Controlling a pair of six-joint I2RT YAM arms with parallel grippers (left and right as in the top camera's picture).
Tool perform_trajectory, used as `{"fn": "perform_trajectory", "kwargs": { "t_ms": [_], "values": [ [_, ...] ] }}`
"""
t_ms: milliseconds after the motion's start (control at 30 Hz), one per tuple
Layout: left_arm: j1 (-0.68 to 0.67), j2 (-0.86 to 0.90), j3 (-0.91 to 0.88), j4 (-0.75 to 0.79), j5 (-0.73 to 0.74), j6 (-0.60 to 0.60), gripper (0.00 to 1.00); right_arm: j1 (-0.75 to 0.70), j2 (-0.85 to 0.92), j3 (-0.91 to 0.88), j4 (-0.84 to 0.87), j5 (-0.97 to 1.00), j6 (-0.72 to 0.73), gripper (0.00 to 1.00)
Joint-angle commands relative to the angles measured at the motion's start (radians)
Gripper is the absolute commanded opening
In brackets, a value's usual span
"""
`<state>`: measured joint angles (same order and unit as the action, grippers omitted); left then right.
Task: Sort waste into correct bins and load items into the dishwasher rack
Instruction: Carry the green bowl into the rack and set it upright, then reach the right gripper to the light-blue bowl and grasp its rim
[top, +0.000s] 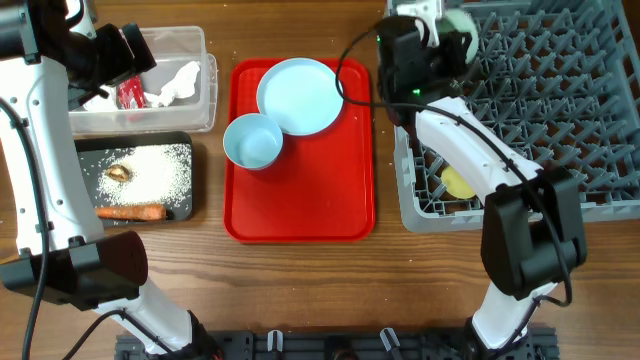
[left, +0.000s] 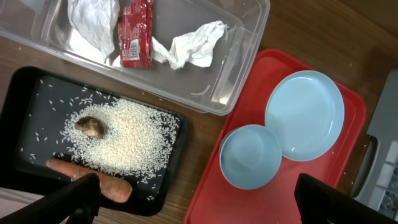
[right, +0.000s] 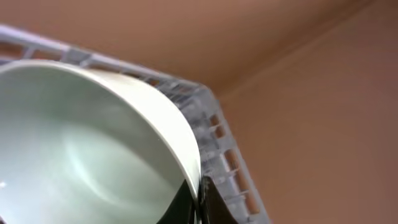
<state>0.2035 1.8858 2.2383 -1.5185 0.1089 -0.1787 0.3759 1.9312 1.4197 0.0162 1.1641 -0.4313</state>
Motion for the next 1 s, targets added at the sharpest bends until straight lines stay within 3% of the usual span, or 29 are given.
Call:
{"fn": "perform_trajectory", "kwargs": {
  "t_ms": [0, 333, 533, 633, 667, 867, 900, 933, 967],
  "values": [
    [0.004, 0.000, 0.006, 0.000, -0.006, -0.013, 1.00, -0.010, 0.011, 0.011, 0.070, 0.016, -0.104, 0.04],
    [0.004, 0.000, 0.006, 0.000, -0.006, -0.013, 1.00, -0.033, 0.155, 0.011, 0.140, -0.015, -0.143, 0.04],
    [0.004, 0.000, 0.006, 0.000, -0.006, -0.013, 1.00, 0.040, 0.158, 0.011, 0.094, -0.047, -0.171, 0.08],
    [0.004, 0.000, 0.006, 0.000, -0.006, -0.013, 1.00, 0.079, 0.158, 0.011, 0.095, -0.046, -0.172, 0.68],
    [0.004, 0.000, 0.006, 0.000, -0.006, -0.013, 1.00, 0.092, 0.158, 0.011, 0.094, -0.046, -0.172, 0.76],
    [0.004, 0.000, 0.006, 0.000, -0.006, -0.013, 1.00, 0.148, 0.155, 0.017, 0.121, -0.026, -0.224, 0.86],
    [0.004, 0.000, 0.006, 0.000, -0.006, -0.013, 1.00, 0.157, 0.149, 0.021, 0.148, -0.018, -0.224, 0.89],
    [0.004, 0.000, 0.006, 0.000, -0.006, -0.013, 1.00, 0.170, 0.129, 0.022, 0.165, -0.032, -0.223, 0.98],
    [0.004, 0.000, 0.006, 0.000, -0.006, -0.013, 1.00, 0.198, 0.089, 0.022, 0.161, -0.068, -0.214, 1.00]
  ]
}}
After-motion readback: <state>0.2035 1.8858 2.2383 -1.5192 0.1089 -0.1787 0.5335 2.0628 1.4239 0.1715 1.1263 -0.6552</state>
